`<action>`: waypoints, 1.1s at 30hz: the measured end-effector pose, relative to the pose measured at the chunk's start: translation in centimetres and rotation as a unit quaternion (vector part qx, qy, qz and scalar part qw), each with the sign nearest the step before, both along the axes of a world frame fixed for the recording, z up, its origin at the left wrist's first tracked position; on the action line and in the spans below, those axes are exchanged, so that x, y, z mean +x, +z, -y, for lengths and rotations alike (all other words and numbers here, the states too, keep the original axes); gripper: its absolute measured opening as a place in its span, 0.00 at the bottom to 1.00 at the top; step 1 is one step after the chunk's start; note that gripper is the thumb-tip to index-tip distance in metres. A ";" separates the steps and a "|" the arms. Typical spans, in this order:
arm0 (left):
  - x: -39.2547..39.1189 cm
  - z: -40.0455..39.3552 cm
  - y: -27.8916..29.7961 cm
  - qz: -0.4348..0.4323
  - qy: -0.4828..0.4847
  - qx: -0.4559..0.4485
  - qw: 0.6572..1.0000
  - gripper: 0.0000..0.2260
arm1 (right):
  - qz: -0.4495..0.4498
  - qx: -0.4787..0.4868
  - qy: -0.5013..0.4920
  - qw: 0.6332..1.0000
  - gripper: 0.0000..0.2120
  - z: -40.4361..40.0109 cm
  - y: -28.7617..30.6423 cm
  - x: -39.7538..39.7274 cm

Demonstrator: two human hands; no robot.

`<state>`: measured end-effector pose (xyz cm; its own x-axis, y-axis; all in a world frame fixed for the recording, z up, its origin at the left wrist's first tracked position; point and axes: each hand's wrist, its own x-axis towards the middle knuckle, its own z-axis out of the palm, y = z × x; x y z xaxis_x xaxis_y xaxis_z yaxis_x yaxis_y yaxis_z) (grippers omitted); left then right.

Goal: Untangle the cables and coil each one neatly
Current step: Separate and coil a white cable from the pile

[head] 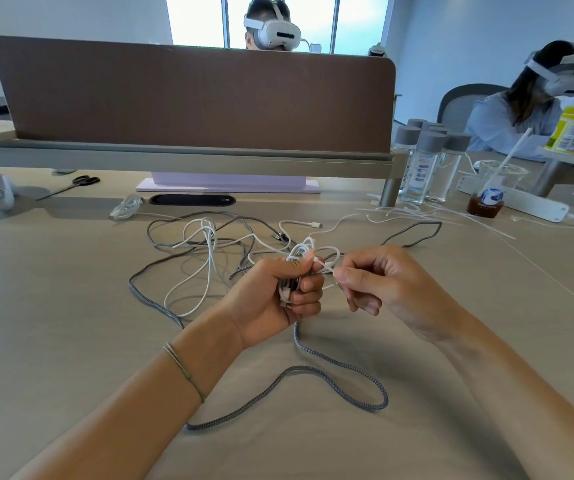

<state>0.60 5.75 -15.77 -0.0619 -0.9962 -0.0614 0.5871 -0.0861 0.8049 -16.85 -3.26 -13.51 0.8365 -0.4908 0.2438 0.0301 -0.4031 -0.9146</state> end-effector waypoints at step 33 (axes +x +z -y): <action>-2.1 0.1 -1.3 0.466 0.354 -0.106 0.804 0.11 | 0.007 -0.165 -0.213 0.963 0.11 -2.2 -1.1 1.6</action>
